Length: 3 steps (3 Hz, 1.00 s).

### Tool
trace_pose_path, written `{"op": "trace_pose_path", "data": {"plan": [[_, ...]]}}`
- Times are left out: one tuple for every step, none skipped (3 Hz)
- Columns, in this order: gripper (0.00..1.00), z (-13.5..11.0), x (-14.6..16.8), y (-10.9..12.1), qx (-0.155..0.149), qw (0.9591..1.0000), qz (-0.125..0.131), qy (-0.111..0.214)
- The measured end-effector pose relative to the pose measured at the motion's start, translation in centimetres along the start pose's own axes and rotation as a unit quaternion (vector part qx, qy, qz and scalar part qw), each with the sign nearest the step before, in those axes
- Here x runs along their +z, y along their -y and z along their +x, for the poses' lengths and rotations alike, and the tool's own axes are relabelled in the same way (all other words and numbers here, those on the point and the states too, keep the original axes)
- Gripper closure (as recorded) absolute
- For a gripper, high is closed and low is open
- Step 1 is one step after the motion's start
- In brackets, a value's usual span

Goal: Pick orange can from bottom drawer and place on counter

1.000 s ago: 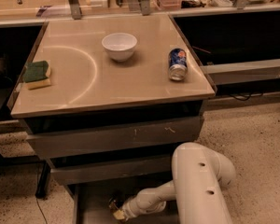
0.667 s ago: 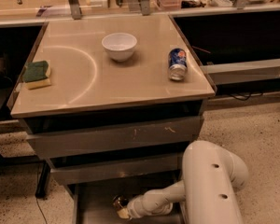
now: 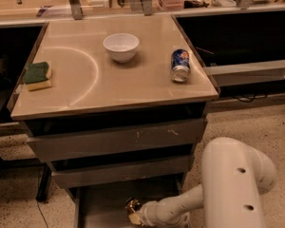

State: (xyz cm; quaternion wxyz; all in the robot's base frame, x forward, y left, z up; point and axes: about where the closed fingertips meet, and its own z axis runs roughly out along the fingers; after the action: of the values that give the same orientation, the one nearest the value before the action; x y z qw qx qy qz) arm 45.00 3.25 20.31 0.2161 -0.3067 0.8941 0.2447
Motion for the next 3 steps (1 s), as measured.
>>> {"op": "trace_pose_path", "data": {"plan": [[1.00,0.6,-6.5,-0.7,-0.005,0.9991,0.043,0.000],[1.00,0.6,-6.4,-0.7,-0.005,0.9991,0.043,-0.001],[1.00,-0.3,-8.2,-2.0,-0.021,0.9983,0.054,-0.002]]}}
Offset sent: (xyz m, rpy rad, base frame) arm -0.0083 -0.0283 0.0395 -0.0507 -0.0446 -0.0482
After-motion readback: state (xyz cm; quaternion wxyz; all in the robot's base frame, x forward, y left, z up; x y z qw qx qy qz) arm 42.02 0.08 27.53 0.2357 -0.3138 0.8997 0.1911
